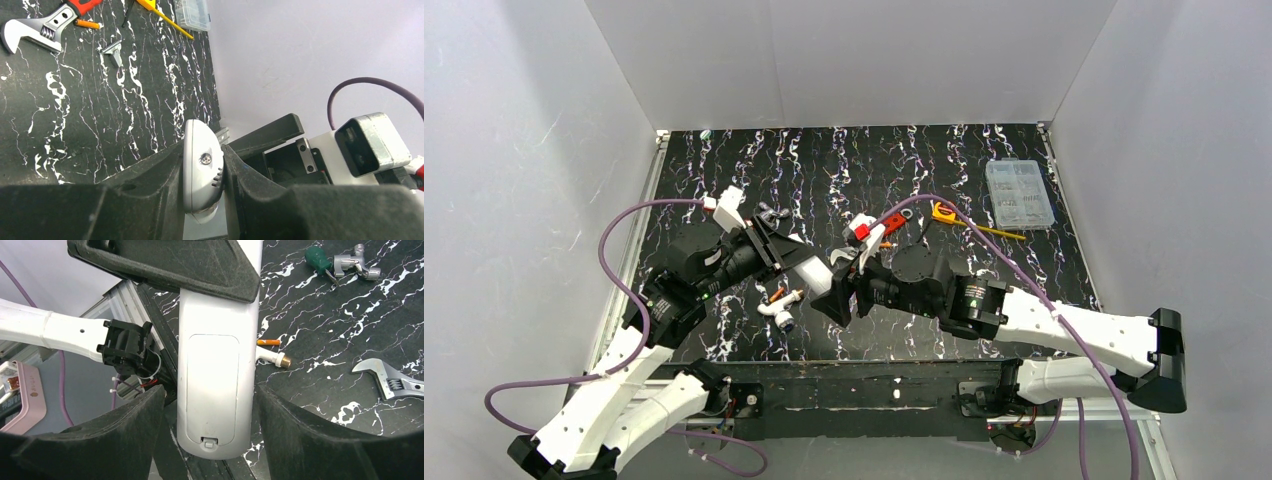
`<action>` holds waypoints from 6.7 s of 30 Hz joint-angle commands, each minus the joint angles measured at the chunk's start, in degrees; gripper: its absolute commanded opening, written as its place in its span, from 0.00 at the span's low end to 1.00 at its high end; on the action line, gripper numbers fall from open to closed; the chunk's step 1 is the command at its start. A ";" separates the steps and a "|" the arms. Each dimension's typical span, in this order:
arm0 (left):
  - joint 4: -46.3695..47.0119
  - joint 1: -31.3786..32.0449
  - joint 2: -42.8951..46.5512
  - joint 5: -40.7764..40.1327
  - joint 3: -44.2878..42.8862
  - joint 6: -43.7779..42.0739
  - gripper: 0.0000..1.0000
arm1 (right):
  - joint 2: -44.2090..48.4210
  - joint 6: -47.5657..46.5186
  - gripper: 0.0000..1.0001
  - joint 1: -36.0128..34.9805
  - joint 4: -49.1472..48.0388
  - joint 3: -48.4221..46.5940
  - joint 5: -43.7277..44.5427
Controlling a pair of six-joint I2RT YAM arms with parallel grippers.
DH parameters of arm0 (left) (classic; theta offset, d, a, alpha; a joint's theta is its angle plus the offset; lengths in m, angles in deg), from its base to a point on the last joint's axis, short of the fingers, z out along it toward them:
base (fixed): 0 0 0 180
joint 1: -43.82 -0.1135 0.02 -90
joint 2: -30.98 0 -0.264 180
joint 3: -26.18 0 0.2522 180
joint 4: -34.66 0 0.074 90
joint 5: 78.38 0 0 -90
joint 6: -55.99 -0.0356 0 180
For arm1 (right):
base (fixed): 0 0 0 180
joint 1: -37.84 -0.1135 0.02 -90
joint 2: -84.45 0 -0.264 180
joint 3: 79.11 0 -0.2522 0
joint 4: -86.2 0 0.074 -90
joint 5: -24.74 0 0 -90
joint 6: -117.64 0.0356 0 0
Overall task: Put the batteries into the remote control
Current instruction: Remove the battery cover from the remote control.
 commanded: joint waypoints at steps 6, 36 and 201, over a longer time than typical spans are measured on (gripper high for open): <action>4.60 0.03 0.64 -0.72 -0.74 3.53 0.00 | -0.09 -2.22 0.67 -0.27 -6.85 1.11 1.25; 5.90 0.04 0.91 -0.09 0.61 5.58 0.39 | 1.58 -1.76 0.14 -0.27 -8.80 1.64 1.95; 11.88 0.04 -0.23 19.03 4.02 9.61 0.00 | 7.59 -51.77 0.46 10.19 9.72 -6.08 -46.46</action>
